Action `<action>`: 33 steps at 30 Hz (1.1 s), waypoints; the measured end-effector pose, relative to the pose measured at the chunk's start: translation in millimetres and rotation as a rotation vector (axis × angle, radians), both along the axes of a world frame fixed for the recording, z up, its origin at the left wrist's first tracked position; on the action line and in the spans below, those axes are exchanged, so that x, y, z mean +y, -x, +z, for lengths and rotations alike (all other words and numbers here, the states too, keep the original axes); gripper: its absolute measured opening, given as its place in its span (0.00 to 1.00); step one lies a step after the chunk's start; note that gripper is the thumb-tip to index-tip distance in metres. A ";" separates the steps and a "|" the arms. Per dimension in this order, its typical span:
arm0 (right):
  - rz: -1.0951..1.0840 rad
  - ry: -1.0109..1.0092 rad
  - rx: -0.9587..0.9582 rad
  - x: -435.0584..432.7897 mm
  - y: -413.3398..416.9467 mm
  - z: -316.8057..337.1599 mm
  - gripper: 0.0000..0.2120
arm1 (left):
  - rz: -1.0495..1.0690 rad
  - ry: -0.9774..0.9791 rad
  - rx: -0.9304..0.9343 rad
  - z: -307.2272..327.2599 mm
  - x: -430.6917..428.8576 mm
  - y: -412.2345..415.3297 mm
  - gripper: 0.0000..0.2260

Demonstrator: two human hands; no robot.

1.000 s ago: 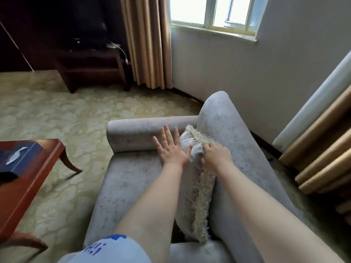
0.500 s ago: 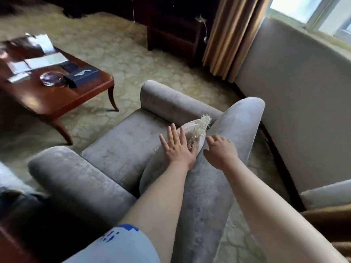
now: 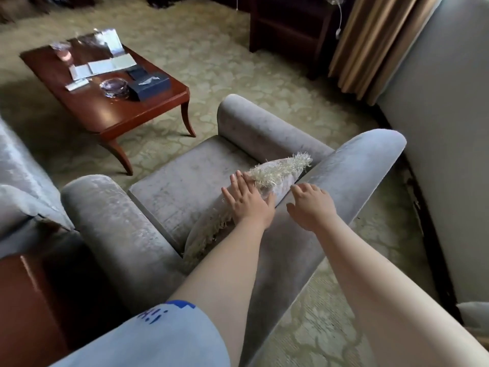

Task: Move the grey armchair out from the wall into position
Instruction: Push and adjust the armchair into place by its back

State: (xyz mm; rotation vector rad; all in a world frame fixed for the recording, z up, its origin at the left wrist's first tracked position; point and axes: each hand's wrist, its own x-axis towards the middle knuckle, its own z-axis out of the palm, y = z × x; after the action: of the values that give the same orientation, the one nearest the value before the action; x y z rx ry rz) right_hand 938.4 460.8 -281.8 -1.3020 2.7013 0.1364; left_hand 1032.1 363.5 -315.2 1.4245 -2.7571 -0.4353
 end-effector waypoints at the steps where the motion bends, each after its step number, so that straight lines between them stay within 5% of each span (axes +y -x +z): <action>1: 0.015 0.001 0.002 7.7 13.4 1.3 0.21 | 0.067 -0.024 0.037 1.7 5.4 8.5 0.37; 15: 0.370 -0.003 -0.008 54.5 158.3 21.7 0.22 | 0.318 0.086 -0.019 16.3 60.5 99.3 0.33; 28: 0.528 0.023 -0.020 -5.8 339.6 22.4 0.21 | 0.531 -0.237 -0.133 -21.7 16.4 285.2 0.34; 33: 0.631 -0.005 0.003 -35.8 429.5 20.6 0.23 | 0.686 -0.311 -0.028 -35.0 5.5 375.7 0.34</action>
State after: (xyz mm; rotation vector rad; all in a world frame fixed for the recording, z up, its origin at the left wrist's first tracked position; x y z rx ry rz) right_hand 508.9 425.0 -261.2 -2.0981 2.1872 0.2059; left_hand 656.4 369.0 -350.2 2.3068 -2.0662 -0.8176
